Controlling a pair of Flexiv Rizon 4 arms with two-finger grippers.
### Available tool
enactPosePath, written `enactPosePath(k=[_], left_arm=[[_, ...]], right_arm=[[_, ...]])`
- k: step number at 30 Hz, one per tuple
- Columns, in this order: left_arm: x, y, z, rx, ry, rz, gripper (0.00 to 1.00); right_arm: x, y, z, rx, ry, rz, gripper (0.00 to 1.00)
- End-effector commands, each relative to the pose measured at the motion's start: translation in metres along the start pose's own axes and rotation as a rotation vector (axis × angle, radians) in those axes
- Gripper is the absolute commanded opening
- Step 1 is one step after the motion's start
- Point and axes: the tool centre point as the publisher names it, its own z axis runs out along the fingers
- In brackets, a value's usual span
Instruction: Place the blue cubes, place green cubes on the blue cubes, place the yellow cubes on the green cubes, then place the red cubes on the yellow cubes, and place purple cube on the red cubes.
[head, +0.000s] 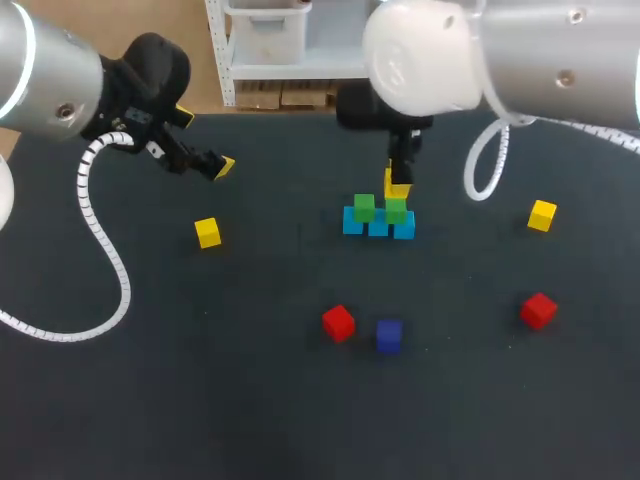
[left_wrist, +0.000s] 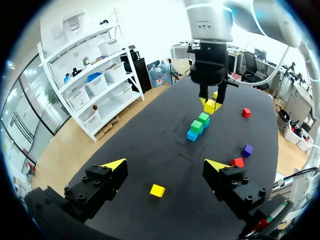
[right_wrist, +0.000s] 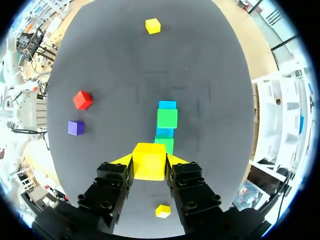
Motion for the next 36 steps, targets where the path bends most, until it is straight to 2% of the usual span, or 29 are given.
enactPosePath(k=[1,10,36], left_arm=[[0.001,0.001,-0.001,0.004,-0.005,0.002,1.00],[0.001,0.001,-0.001,0.004,-0.005,0.002,1.00],[0.001,0.001,-0.001,0.004,-0.005,0.002,1.00]], right_arm=[[-0.009,-0.014,0.007,-0.030,0.017,-0.011,0.00],[-0.014,-0.026,0.015,-0.043,0.029,-0.015,0.00],[-0.017,-0.023,0.033,-0.094,0.023,-0.021,0.00]])
